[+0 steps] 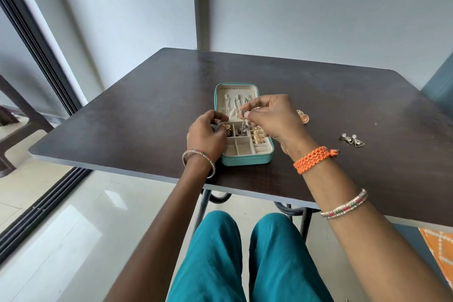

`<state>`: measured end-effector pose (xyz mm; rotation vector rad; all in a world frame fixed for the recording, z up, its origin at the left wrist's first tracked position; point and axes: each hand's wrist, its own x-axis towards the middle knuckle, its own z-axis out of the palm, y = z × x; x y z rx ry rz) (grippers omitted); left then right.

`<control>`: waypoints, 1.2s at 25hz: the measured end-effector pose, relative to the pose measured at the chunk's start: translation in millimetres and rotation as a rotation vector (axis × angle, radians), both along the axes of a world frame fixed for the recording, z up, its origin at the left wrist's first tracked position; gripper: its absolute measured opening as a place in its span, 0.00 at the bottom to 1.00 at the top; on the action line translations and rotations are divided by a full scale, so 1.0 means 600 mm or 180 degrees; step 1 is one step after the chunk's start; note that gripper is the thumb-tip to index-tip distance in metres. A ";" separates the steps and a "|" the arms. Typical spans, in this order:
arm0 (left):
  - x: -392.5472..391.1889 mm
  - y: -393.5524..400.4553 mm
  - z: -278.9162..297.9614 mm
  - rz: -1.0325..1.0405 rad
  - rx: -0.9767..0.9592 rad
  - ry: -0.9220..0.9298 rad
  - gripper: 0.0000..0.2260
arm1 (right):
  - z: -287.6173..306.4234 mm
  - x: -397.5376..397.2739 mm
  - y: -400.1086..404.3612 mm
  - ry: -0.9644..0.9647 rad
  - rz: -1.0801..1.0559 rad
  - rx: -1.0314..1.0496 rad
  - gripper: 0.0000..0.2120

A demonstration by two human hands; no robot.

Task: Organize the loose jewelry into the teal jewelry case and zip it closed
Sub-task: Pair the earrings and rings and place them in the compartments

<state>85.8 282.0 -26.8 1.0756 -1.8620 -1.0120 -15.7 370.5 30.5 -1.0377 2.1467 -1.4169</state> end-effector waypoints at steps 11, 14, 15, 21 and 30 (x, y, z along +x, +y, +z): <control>0.002 0.002 0.000 0.0034 -0.0009 -0.0004 0.08 | 0.003 -0.003 -0.002 0.0019 0.0237 0.0231 0.08; 0.001 0.003 0.000 0.0016 -0.0021 -0.0003 0.08 | -0.008 -0.002 -0.005 0.0311 0.0144 0.0389 0.05; 0.001 0.002 0.000 0.0013 -0.0022 -0.0001 0.08 | -0.010 -0.002 -0.005 0.0369 0.0132 0.0426 0.04; 0.002 0.002 0.000 0.0027 -0.0029 -0.0002 0.09 | -0.017 -0.008 -0.011 0.0703 0.0155 0.0475 0.01; 0.002 0.002 0.000 0.0027 -0.0029 0.0027 0.09 | -0.043 -0.015 -0.022 0.1206 -0.0376 0.0514 0.03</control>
